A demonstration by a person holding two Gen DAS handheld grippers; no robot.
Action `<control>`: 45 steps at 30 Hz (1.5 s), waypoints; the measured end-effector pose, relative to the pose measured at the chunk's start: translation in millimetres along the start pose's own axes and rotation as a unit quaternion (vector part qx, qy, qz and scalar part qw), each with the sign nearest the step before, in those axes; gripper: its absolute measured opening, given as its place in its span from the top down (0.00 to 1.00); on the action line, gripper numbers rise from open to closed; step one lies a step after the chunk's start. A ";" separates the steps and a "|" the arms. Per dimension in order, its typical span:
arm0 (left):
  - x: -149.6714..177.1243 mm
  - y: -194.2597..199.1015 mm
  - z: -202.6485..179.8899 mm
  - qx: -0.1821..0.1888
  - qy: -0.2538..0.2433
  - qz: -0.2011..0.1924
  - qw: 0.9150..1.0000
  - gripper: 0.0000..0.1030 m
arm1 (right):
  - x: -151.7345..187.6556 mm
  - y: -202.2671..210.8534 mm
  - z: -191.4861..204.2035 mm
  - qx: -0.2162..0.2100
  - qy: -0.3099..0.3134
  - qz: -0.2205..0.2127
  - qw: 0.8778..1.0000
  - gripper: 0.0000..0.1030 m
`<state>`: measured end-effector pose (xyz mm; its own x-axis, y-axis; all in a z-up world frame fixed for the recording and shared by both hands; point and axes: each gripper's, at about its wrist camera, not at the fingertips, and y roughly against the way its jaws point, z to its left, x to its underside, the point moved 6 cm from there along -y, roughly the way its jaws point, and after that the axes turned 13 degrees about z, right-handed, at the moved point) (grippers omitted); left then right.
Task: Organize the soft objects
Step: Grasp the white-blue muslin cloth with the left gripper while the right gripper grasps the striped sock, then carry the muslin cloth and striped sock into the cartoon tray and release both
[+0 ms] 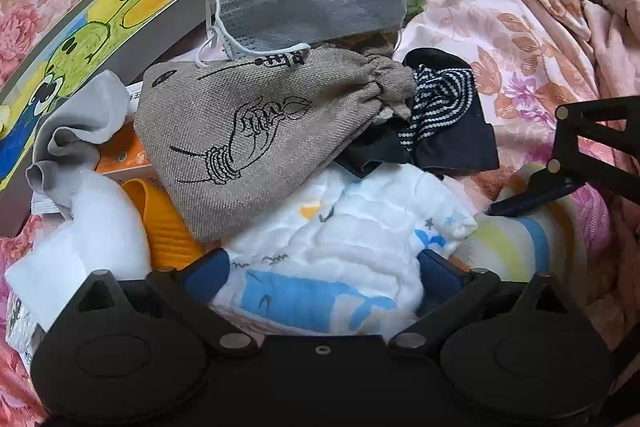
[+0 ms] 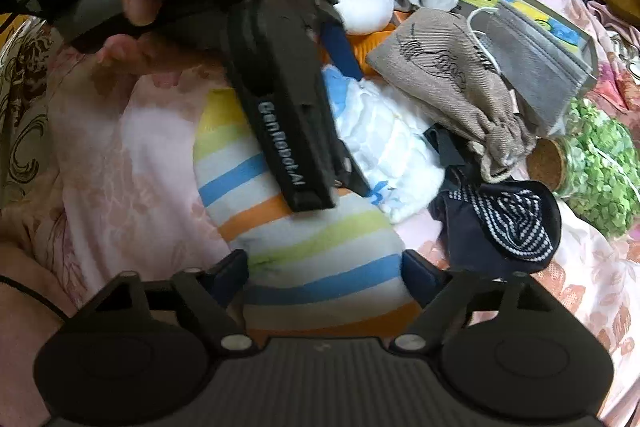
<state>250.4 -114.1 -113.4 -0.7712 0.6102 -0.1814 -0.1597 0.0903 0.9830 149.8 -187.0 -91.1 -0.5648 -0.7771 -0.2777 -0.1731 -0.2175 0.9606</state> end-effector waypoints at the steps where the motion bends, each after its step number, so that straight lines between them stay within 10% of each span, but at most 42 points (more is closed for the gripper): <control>1: 1.7 1.7 -0.8 0.001 -0.002 -0.002 1.000 0.09 | 1.7 1.5 1.8 -0.001 -0.003 -0.002 1.000 0.26; 15: 10.9 14.1 2.8 0.026 0.020 -0.004 0.999 0.57 | 3.7 15.9 9.9 0.003 -0.006 -0.014 1.000 0.80; 30: 47.7 45.3 9.0 0.033 0.057 -0.025 0.998 0.71 | 18.0 43.9 8.1 0.072 -0.033 -0.047 0.996 0.85; 45: 100.9 103.7 18.7 0.074 0.120 -0.094 0.986 0.73 | 13.2 127.3 -12.0 0.086 -0.097 -0.175 0.976 0.85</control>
<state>167.6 -28.5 -29.2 -0.8632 0.3695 -0.3440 -0.2353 0.3084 0.9217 130.0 -232.0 27.7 -0.5859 -0.5433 -0.6014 -0.5061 -0.3343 0.7951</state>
